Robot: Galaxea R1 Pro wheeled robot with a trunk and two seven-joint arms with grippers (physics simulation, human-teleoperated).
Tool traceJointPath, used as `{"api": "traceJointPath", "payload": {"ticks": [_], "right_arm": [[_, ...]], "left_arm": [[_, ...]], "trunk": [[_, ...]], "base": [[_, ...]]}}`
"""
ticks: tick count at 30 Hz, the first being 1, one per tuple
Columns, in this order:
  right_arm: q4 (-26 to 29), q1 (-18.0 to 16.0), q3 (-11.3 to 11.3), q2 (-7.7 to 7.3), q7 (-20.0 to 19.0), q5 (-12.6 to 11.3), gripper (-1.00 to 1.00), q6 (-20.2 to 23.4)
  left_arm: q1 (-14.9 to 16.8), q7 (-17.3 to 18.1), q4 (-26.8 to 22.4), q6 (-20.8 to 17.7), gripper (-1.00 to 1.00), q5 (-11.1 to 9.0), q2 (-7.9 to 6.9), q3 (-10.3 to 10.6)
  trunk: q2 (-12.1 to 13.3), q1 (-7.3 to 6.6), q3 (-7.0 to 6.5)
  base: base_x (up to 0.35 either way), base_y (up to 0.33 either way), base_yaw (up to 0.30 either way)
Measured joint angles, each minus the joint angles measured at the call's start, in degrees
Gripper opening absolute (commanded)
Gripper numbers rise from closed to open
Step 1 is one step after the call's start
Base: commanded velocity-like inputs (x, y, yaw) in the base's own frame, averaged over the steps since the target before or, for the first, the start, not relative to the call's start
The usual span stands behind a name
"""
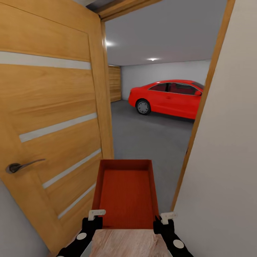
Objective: Move the two storage containers from the living room to the garage. In the garage, place one container on the floor and stack the other container on top of it (either order is fine).
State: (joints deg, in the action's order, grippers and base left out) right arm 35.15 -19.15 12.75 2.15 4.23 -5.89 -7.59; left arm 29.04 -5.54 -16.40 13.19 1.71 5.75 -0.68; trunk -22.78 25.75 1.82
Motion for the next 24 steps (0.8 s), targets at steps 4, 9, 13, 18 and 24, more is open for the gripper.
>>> {"api": "traceJointPath", "payload": {"ticks": [4, 9, 13, 18, 24], "right_arm": [[0.00, 0.00, -0.01, -0.03, -0.03, 0.01, -1.00, -0.01], [-0.01, 0.00, 0.02, 0.01, 0.02, 0.02, -1.00, 0.02], [0.00, -0.01, -0.01, -0.02, -0.04, 0.02, -1.00, 0.02], [-0.01, -0.02, 0.00, -0.02, -0.03, 0.02, -1.00, -0.01], [-0.05, -0.01, 0.05, 0.02, 0.03, -0.01, -1.00, -0.02]], "left_arm": [[0.00, -0.03, -0.02, 0.00, -1.00, 0.00, 0.03, 0.01], [0.00, 0.02, 0.01, 0.00, -1.00, -0.01, -0.01, -0.01], [-0.01, -0.03, 0.00, 0.00, -1.00, -0.01, 0.02, 0.00], [-0.01, -0.04, -0.04, -0.01, -1.00, -0.01, 0.01, 0.02], [-0.01, -0.01, -0.03, -0.03, -1.00, 0.01, -0.02, 0.00]], "trunk": [[0.00, 0.00, 0.00], [0.00, 0.00, 0.00], [0.00, 0.00, 0.00], [0.00, 0.00, 0.00], [-0.01, -0.01, 0.00]], "base": [[0.000, 0.000, -0.250], [0.000, 0.000, -0.249], [0.000, 0.000, -0.210], [0.000, 0.007, -0.054], [0.086, 0.153, -0.004]]}}
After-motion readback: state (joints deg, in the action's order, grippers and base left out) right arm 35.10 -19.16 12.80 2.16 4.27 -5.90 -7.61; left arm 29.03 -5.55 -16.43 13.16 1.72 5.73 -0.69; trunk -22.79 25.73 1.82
